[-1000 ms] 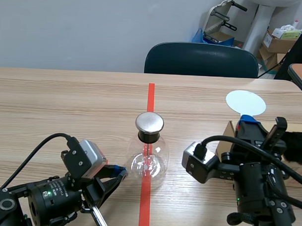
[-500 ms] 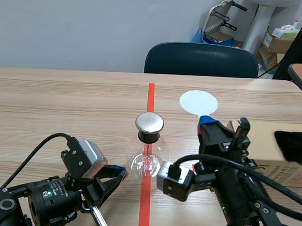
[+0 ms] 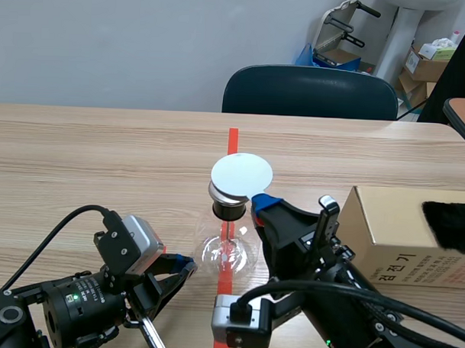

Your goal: Do the electroscope experiment

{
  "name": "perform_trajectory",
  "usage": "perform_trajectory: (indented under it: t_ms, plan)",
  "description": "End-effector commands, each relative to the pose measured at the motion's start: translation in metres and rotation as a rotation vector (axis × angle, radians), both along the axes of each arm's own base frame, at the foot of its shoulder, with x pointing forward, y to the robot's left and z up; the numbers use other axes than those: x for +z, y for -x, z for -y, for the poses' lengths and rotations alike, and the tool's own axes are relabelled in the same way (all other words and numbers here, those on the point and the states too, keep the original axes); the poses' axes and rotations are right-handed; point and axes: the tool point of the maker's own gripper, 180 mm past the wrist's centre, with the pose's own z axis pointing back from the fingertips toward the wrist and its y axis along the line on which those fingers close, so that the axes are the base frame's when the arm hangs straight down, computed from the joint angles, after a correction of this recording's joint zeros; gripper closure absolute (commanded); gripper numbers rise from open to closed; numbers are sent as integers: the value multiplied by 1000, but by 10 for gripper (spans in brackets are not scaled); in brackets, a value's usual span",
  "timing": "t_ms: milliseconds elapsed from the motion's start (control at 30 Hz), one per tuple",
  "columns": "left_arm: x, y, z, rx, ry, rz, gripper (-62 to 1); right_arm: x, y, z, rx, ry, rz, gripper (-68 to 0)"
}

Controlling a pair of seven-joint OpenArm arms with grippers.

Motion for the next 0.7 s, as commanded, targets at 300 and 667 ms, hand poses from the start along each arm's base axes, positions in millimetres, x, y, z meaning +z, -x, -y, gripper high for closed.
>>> perform_trajectory:
  t_ms: [300, 667]
  plan:
    - [9, -2, 6, -3, 29, 22, -27, 11, 5, -11, 90, 6, 42, -9]
    - [9, -2, 6, -3, 29, 22, -27, 11, 5, -10, 89, 6, 42, -9]
